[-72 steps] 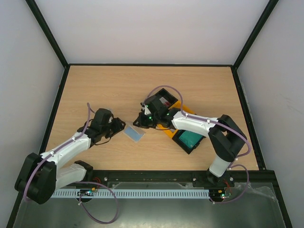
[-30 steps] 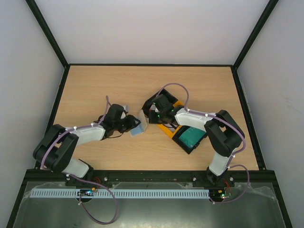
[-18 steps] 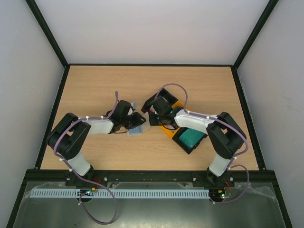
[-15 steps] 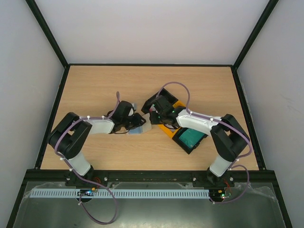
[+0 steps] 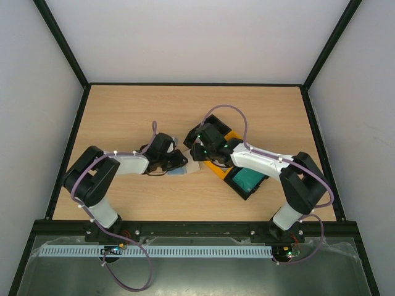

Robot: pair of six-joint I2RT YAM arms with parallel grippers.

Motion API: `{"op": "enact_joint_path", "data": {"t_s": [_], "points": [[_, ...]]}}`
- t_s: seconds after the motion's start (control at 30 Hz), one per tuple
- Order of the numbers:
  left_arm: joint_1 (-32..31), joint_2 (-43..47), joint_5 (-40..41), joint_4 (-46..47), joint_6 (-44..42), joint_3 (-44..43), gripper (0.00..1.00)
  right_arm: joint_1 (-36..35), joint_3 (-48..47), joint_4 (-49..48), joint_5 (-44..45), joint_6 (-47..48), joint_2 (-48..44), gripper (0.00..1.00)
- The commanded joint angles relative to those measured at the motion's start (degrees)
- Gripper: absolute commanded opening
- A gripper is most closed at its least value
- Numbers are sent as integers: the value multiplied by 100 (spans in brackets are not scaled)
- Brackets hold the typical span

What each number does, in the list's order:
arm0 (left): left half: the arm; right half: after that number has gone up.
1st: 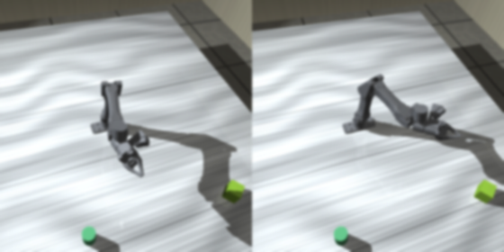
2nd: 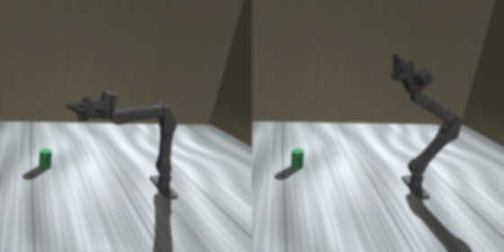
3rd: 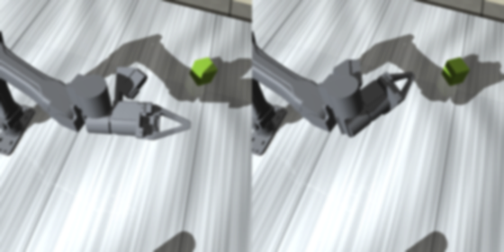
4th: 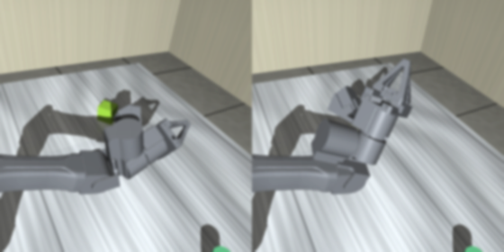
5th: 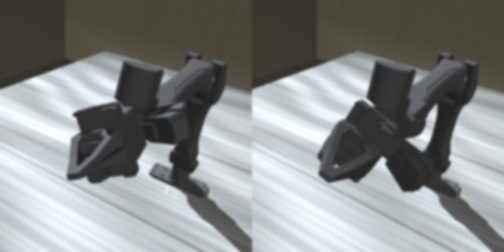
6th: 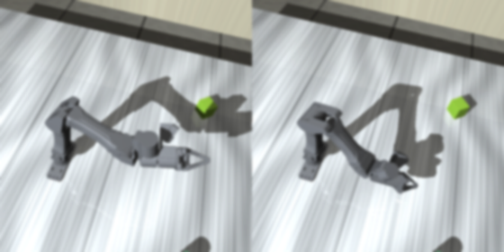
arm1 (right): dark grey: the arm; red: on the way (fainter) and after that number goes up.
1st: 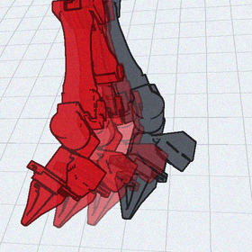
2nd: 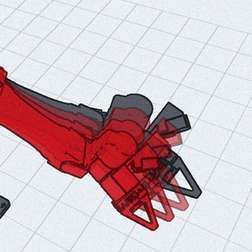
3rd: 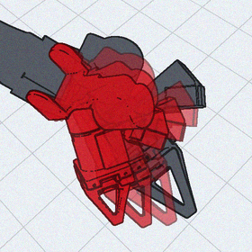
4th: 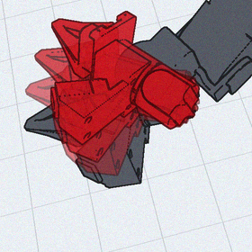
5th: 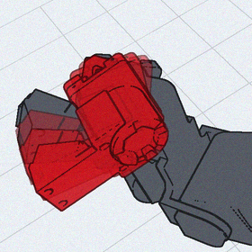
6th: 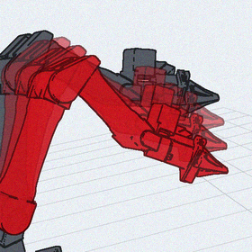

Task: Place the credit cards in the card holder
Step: Open the card holder at the center of the board.

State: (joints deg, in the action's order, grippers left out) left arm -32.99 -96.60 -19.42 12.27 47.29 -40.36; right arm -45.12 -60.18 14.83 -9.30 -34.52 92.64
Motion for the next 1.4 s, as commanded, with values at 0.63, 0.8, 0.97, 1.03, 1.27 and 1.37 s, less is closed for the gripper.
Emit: {"op": "enact_joint_path", "data": {"t_s": [0.63,0.8,0.97,1.03,1.27,1.37], "points": [[-40,1293,22,-821,-58,709,25,-691,-291,-126,-881,314,1387,19],[-82,1745,323,-1370,4,549,29,-696,-315,-112,-868,311,1421,19],[-77,1645,1081,-2074,-92,406,32,-692,-328,-91,-820,289,1462,19],[-80,1532,1150,-2166,-130,389,32,-698,-343,-51,-737,288,1478,19],[-88,1273,1355,-2479,-115,402,32,-692,-378,198,-321,290,1590,20],[-92,1222,1510,-2705,-90,386,32,-696,-415,305,-122,271,1559,20]]}}
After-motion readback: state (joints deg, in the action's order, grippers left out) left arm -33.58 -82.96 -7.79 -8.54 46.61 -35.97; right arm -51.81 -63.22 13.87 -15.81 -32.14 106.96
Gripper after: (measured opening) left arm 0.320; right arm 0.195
